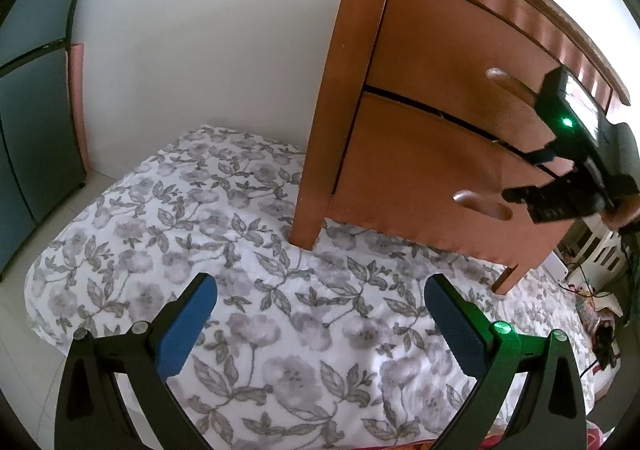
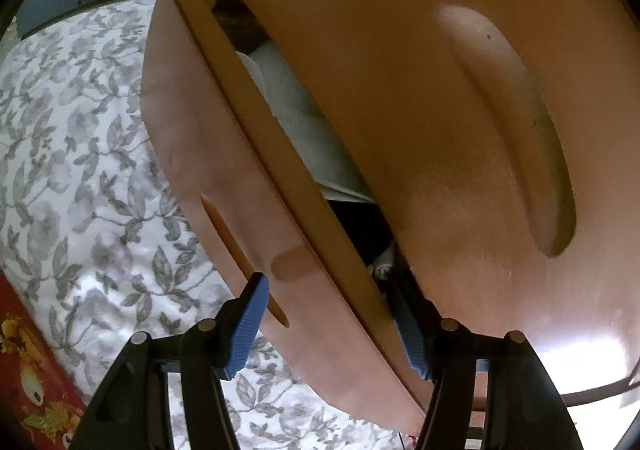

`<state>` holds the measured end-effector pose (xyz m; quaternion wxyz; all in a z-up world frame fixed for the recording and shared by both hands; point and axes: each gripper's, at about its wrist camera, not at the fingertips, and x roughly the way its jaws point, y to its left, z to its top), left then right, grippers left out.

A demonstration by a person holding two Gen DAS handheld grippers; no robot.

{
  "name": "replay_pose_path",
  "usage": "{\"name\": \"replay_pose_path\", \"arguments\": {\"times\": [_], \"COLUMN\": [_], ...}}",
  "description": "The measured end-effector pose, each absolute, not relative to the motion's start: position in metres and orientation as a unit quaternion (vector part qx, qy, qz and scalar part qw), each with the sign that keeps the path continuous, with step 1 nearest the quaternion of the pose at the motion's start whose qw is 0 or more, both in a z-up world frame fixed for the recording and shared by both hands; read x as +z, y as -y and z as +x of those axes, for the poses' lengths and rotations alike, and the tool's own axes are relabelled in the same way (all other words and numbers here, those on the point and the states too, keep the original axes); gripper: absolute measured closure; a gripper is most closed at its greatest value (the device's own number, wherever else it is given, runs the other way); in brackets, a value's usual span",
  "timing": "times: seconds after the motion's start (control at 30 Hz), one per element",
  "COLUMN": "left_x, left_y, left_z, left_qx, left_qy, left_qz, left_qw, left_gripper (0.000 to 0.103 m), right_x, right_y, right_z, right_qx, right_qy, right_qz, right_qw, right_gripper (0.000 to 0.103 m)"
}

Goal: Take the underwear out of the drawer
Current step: 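Pull the lower drawer open with the right tool, then release it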

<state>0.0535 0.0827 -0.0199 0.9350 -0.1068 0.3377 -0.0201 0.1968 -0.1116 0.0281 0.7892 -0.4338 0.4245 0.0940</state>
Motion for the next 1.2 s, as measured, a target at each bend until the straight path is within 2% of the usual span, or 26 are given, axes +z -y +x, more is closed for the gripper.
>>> {"name": "replay_pose_path", "arguments": {"times": [1.2], "left_x": [0.017], "left_y": [-0.085], "left_z": [0.028], "left_qx": [-0.013], "left_qy": [-0.333], "left_qz": [-0.093], "left_qw": [0.938], "left_gripper": [0.0], "right_x": [0.034], "right_y": [0.1], "right_z": [0.044], "right_qx": [0.146], "right_qy": [-0.404], "right_qz": [-0.4], "right_qw": [0.81], "right_gripper": [0.036]}}
